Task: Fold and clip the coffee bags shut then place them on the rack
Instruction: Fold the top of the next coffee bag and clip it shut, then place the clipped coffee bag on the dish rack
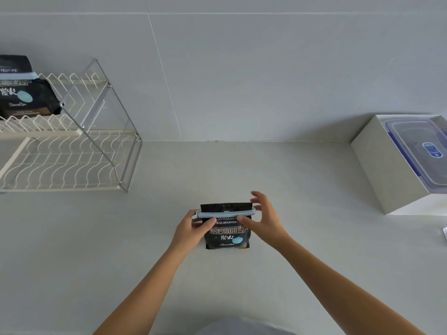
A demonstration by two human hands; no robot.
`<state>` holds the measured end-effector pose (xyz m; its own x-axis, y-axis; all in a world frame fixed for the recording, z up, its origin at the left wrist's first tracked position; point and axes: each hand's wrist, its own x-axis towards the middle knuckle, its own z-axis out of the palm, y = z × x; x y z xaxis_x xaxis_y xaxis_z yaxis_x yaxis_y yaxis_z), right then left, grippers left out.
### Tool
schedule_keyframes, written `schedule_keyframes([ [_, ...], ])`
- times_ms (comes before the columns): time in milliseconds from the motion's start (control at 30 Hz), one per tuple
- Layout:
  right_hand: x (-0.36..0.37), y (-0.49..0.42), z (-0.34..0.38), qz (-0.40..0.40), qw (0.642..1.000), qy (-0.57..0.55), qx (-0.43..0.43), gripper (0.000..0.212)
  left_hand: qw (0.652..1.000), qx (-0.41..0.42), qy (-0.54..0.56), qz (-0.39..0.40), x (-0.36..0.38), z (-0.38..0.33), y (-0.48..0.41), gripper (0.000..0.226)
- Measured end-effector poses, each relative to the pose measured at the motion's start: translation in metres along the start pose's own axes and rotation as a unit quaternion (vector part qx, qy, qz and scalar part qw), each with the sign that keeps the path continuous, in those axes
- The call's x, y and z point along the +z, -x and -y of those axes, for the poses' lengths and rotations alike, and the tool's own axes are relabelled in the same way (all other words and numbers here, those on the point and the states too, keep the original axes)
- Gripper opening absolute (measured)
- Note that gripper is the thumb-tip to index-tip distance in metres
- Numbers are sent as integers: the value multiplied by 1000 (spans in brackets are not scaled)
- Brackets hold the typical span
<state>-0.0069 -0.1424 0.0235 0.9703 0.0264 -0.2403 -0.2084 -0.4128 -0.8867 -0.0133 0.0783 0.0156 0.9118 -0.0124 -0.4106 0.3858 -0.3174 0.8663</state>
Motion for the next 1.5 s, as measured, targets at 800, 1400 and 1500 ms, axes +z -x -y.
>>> schedule_keyframes([
  [800,9,-1,4,125,969,-129,169,36,966,-78,206,-136,29,-4,39,19],
  [1400,112,-29,188,88,974,-199,-56,27,943,132,217,-216,-145,-70,65,39],
  [1500,131,-37,234,82,969,-200,-117,24,934,193,209,-218,-187,-88,69,37],
])
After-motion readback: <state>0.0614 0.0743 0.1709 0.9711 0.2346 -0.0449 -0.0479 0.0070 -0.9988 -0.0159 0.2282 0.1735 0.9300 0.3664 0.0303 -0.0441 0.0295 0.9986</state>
